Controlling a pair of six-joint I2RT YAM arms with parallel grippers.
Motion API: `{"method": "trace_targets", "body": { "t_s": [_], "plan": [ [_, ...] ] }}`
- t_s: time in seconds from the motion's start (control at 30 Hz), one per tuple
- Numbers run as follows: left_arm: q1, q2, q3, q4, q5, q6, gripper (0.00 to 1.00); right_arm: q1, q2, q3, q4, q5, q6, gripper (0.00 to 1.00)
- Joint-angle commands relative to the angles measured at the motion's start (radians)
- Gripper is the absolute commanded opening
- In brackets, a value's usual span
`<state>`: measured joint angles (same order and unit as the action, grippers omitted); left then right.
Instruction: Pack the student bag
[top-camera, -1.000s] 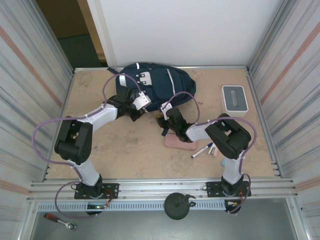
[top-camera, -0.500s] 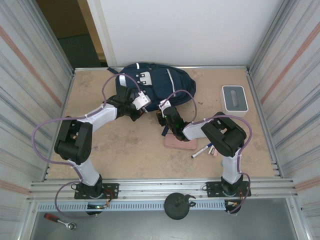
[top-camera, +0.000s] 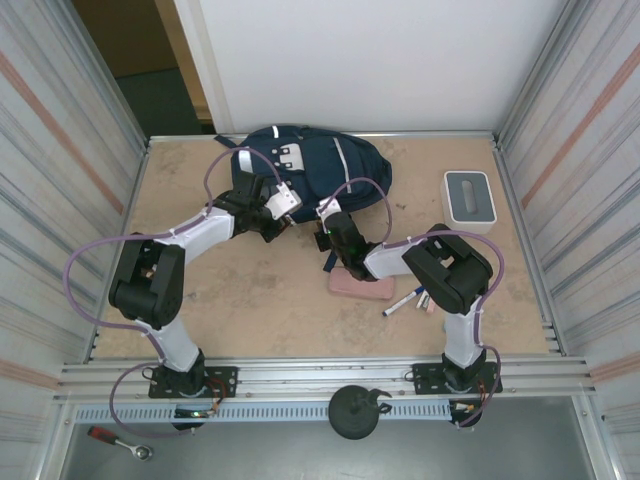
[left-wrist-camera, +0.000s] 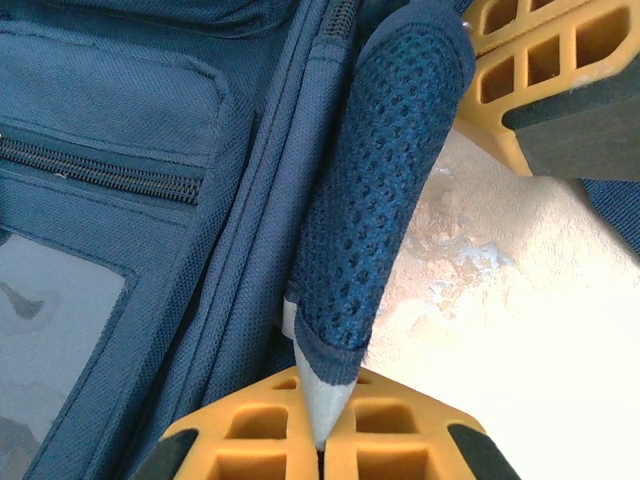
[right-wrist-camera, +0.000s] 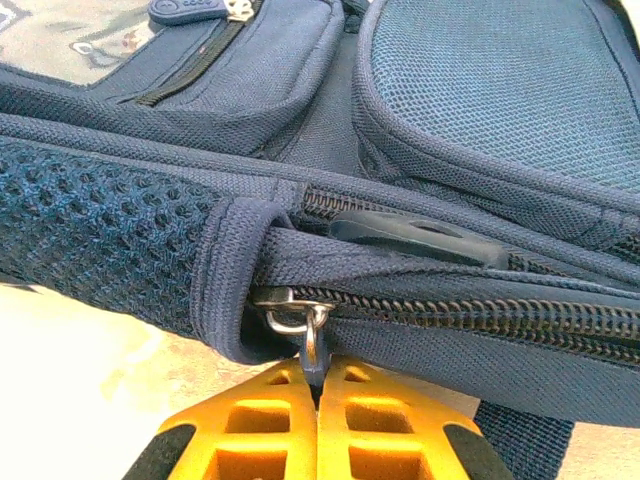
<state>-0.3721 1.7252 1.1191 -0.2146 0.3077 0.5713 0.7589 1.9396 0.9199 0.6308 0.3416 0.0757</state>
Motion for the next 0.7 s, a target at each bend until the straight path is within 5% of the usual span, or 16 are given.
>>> {"method": "trace_targets", "body": {
  "t_s": [0.0, 0.47, 0.67],
  "plan": [
    [0.015, -0.072, 0.001, 0.026, 0.049, -0.007, 0.00, -0.023, -0.067, -0.046, -0.015, 0.056, -0.011, 0.00],
    [0.053, -0.082, -0.036, 0.035, 0.033, 0.016, 0.00, -0.183, -0.198, -0.141, -0.152, 0.019, 0.072, 0.00],
    [0.066, -0.055, -0.031, 0.016, -0.011, 0.036, 0.02, -0.234, -0.217, -0.127, -0.213, -0.117, 0.105, 0.00]
  ]
}}
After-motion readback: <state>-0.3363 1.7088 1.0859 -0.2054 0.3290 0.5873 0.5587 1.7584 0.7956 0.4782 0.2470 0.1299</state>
